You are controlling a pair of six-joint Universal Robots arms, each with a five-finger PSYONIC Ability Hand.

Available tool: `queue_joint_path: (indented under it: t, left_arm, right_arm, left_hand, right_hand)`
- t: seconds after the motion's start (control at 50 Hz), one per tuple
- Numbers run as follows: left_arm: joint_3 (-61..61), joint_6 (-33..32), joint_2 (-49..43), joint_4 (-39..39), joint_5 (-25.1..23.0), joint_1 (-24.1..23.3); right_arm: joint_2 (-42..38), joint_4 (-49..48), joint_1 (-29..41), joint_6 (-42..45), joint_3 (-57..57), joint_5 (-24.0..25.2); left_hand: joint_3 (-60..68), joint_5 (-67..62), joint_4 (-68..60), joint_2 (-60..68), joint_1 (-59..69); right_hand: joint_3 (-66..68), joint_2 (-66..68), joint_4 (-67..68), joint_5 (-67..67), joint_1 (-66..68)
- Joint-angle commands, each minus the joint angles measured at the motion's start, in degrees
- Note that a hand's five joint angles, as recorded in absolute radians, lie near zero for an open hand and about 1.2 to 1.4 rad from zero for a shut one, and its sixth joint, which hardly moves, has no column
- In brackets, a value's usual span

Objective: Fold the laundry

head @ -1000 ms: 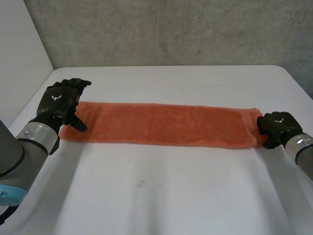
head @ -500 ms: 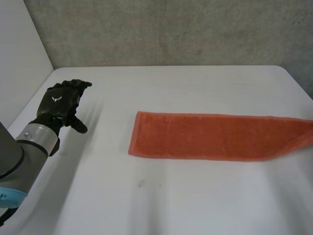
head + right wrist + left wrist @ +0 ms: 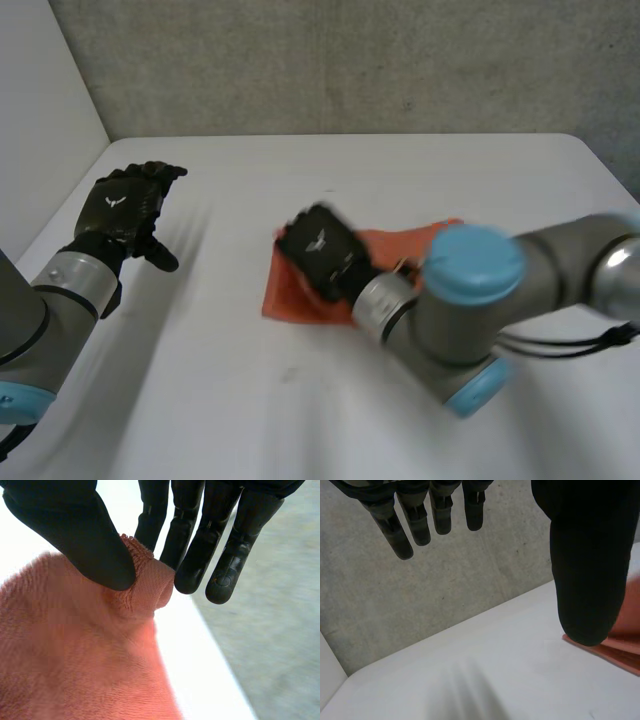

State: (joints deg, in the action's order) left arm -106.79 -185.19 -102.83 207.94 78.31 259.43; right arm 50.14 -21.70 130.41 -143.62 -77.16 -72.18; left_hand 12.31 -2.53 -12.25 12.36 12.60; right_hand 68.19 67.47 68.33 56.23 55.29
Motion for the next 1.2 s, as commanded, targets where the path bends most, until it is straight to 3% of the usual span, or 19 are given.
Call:
queue_joint_path:
  t: [0.02, 0.04, 0.12, 0.2, 0.32, 0.36, 0.52, 0.6, 0.64, 0.7, 0.74, 0.9, 1.0, 1.1, 1.14, 1.18, 1.2]
  left_arm:
    - [0.0, 0.0, 0.0, 0.0, -0.1, -0.2]
    - [0.0, -0.1, 0.0, 0.0, -0.1, -0.2]
    - [0.1, -0.1, 0.1, 0.0, -0.2, -0.7]
    - [1.0, 0.0, 0.0, 0.1, -0.6, -2.7]
    - [3.7, -0.1, -1.4, 0.5, -0.5, -7.4]
    - [6.6, -0.2, -5.0, 0.3, -0.4, -11.2]
    - [12.8, -0.1, -11.2, 0.3, -0.1, -17.5]
    - [14.7, 0.0, -12.7, 0.1, 0.1, -19.4]
    - [15.3, 0.0, -13.2, 0.1, 0.3, -20.1]
    - [15.9, 0.1, -13.5, 0.1, 1.9, -20.9]
    - [16.0, 0.1, -13.5, 0.3, 3.9, -21.0]
    - [15.6, 0.2, -13.1, 0.1, 4.9, -21.0]
    - [15.1, 0.3, -12.4, 0.0, 5.0, -20.7]
    - [13.9, 0.4, -11.1, -0.2, 5.0, -20.3]
    - [13.3, 0.4, -10.5, -0.1, 4.9, -20.2]
    - [12.3, 0.4, -9.6, -0.2, 4.9, -20.0]
    - [12.3, 0.4, -9.6, -0.2, 4.9, -20.0]
  right_arm:
    - [-0.8, 1.2, 1.6, 1.5, 0.8, -7.0]
    - [1.8, 1.2, 1.2, 0.7, 0.7, -9.7]
    - [7.0, 1.3, -2.2, -2.5, -0.8, -12.8]
    - [12.9, 2.4, -8.4, -10.9, -5.7, -12.9]
    - [16.6, 7.9, -15.3, -15.6, -12.0, -12.2]
    - [16.7, 10.5, -20.6, -16.1, -16.2, -9.8]
    - [16.0, 9.7, -29.2, -15.5, -22.9, -1.0]
    - [13.9, 7.5, -30.3, -15.5, -23.6, -0.4]
    - [13.1, 5.3, -30.7, -15.6, -24.0, -0.1]
    - [12.9, 4.6, -30.8, -15.6, -24.0, 0.1]
    - [12.4, 3.9, -31.1, -15.7, -24.0, 0.2]
    - [11.7, 3.2, -31.4, -15.5, -23.6, 0.0]
    - [10.6, 3.2, -31.4, -15.5, -22.9, -0.3]
    - [10.1, 3.8, -31.4, -15.4, -22.5, -0.6]
    - [10.2, 3.7, -31.4, -15.4, -22.5, -0.8]
    - [10.8, 3.5, -31.4, -15.1, -21.8, -1.4]
    - [10.8, 3.5, -31.4, -15.1, -21.8, -1.4]
  left_hand:
    - [1.8, -1.6, -1.8, 1.7, 1.5]
    - [1.8, -1.6, -1.8, 1.7, 1.5]
    - [1.9, -1.7, -2.0, 1.9, 1.7]
    - [1.8, -1.6, -1.8, 1.7, 1.5]
    - [2.1, -1.9, -2.2, 2.1, 1.8]
    - [2.1, -1.9, -2.2, 2.1, 1.8]
    - [2.4, -2.2, -2.5, 2.4, 2.2]
    - [2.4, -2.2, -2.5, 2.4, 2.2]
    - [2.6, -2.4, -2.7, 2.6, 2.3]
    - [2.6, -2.4, -2.7, 2.6, 2.3]
    - [2.6, -2.4, -2.7, 2.6, 2.3]
    - [2.6, -2.4, -2.7, 2.6, 2.3]
    - [2.6, -2.4, -2.7, 2.6, 2.3]
    - [2.6, -2.4, -2.7, 2.6, 2.3]
    - [2.6, -2.4, -2.7, 2.6, 2.3]
    - [2.6, -2.4, -2.7, 2.6, 2.3]
    - [2.6, -2.4, -2.7, 2.6, 2.3]
  right_hand:
    - [-58.2, -57.5, -58.3, -56.2, -45.3]
    - [-58.2, -57.5, -58.3, -56.2, -45.3]
    - [-58.2, -57.5, -58.3, -56.2, -45.3]
    - [-58.2, -57.5, -58.3, -56.2, -45.3]
    - [-58.2, -57.5, -58.3, -56.2, -45.3]
    - [-58.2, -57.5, -58.3, -56.2, -45.3]
    - [-53.9, -53.2, -54.1, -52.0, -41.0]
    - [-49.4, -48.6, -49.5, -47.4, -36.5]
    - [-37.3, -36.6, -37.4, -35.3, -24.4]
    - [-32.7, -32.0, -32.8, -30.7, -19.8]
    - [-22.5, -21.8, -22.6, -20.5, -9.6]
    - [2.4, 3.1, 2.3, 4.4, 15.3]
    - [4.1, 4.9, 4.0, 6.1, 17.0]
    - [-5.8, -5.0, -5.9, -3.8, 7.1]
    - [-2.9, -2.2, -3.1, -1.0, 10.0]
    - [11.8, 12.5, 11.6, 13.7, 24.7]
    - [11.8, 12.5, 11.7, 13.8, 24.7]
